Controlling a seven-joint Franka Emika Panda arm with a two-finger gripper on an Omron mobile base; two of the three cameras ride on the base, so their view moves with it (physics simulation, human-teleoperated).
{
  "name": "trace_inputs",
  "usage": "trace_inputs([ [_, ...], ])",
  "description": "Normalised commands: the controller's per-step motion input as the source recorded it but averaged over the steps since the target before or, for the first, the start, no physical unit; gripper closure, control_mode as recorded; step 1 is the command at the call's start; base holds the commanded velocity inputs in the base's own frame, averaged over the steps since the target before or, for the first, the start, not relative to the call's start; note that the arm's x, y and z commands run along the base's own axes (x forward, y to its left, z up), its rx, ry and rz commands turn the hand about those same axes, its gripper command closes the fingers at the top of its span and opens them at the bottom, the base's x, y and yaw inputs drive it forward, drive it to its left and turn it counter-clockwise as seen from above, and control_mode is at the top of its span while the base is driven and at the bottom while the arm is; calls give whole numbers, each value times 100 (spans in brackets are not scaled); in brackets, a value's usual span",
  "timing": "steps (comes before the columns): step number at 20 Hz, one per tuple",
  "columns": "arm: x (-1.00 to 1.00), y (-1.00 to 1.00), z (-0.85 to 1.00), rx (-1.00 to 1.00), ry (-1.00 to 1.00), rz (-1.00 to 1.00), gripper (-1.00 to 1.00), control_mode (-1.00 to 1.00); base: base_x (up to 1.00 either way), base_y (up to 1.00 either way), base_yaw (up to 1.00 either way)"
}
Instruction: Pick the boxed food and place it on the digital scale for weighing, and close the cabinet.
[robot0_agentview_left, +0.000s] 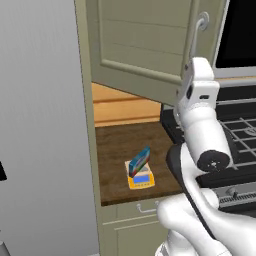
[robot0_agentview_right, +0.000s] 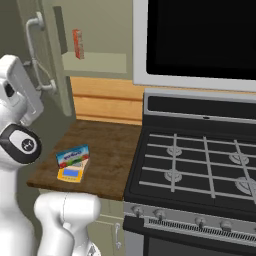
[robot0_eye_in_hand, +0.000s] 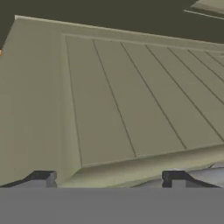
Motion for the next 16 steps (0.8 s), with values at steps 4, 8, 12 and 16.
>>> trace_inputs([
  [4, 27, -97, 19, 15, 1, 0, -100, -100, 0, 0, 0],
  [8, 39, -67, 15, 12, 1, 0, -100, -100, 0, 0, 0],
  [12, 82, -29, 1, 4, 2, 0, -100, -100, 0, 0, 0],
  [16, 98, -18, 0, 0, 1, 0, -100, -100, 0, 0, 0],
])
